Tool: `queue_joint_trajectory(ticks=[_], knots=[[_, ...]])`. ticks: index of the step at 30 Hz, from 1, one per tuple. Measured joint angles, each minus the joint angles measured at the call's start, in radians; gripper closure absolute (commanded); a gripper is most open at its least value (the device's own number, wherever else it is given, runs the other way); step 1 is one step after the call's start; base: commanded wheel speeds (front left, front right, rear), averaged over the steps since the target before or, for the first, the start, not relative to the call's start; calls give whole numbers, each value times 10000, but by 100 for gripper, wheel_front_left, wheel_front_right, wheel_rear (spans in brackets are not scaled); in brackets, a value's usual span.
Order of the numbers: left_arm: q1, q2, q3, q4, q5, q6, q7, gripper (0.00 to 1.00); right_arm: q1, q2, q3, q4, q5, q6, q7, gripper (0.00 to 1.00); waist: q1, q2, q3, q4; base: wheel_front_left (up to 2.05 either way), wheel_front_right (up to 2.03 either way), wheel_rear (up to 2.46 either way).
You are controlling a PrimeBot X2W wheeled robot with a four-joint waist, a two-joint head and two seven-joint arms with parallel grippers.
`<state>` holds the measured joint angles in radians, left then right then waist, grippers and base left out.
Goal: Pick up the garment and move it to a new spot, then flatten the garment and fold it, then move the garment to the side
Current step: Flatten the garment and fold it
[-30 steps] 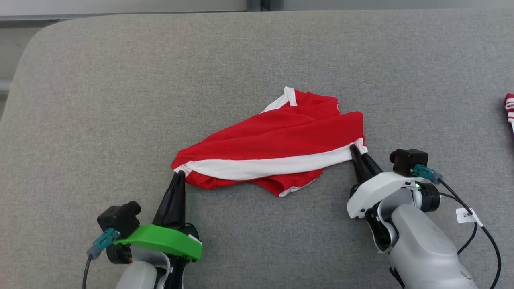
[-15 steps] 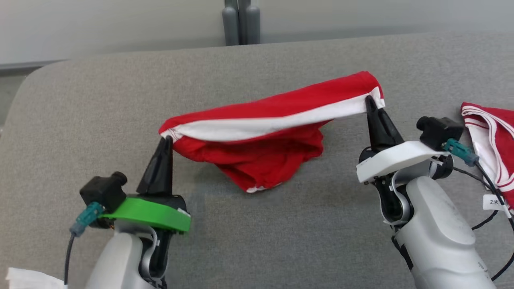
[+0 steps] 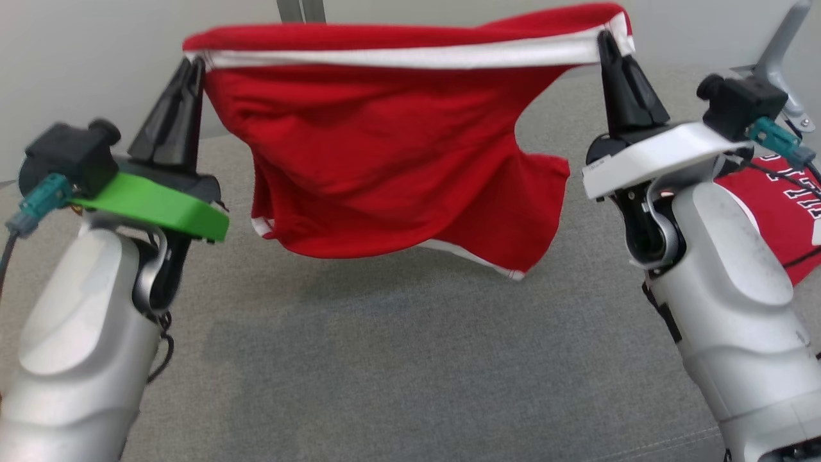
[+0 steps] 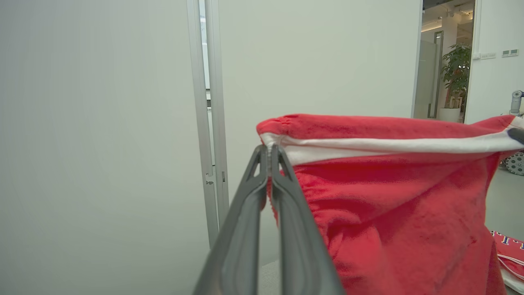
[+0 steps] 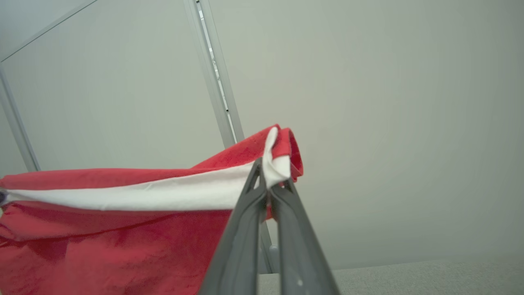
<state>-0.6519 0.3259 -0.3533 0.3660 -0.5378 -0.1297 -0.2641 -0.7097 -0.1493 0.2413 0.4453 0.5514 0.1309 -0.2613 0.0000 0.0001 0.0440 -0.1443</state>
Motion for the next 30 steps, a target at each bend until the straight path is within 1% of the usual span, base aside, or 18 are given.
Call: queue_joint_trajectory(ticks=[4, 8, 10, 12, 15, 17, 19, 22, 26, 30], knots=[[-1551, 115, -380, 892, 31, -8, 2, 100, -1378, 15, 209, 646, -291, -2, 0, 100, 0, 0, 475, -142, 0, 0, 0], [-3389, 100, -433, 1649, 499, -10, 2, 100, -3156, 77, 130, 1427, -748, -2, -6, 100, 0, 0, 1160, -214, 0, 0, 0], [-4207, -17, -318, 1964, 662, -10, 2, 100, -3976, 86, -228, 1697, -1051, 0, -12, 100, 0, 0, 1549, -210, 0, 0, 0], [-5052, -207, -100, 2151, 1057, -6, 2, 100, -4825, 36, -734, 1837, -1592, 0, -13, 100, 0, 0, 2010, -163, 0, 0, 0], [-6016, -483, 351, 1967, 1586, 71, 2, 100, -5767, 100, -1601, 1687, -2278, 4, -15, 100, 0, 0, 2689, -1, 0, 0, 0], [-6328, -639, 696, 1724, 1837, 71, 2, 100, -6147, 311, -2115, 1496, -2537, 8, -15, 100, 0, -1, 3116, 136, 0, 0, 0], [-6313, -869, 1076, 1549, 1942, 69, 2, 100, -6210, 520, -2466, 1413, -2663, 10, -15, 100, 1, 0, 3557, 298, 0, 0, 0], [-5609, -1139, 1308, 1455, 2240, 54, 2, 100, -5629, 652, -2518, 1536, -2702, 8, -15, 100, 1, -1, 4069, 540, 0, 0, 0], [-3707, -1607, 1471, 1407, 2313, 8, 2, 100, -4066, 708, -2332, 1804, -2330, 8, -13, 100, 2, 0, 4511, 908, 0, 0, 0], [-1521, -2084, 1494, 1486, 2040, -12, 4, 100, -2336, 662, -2247, 2090, -1432, 10, -13, 100, 2, 0, 4641, 1179, 0, 0, 0]])
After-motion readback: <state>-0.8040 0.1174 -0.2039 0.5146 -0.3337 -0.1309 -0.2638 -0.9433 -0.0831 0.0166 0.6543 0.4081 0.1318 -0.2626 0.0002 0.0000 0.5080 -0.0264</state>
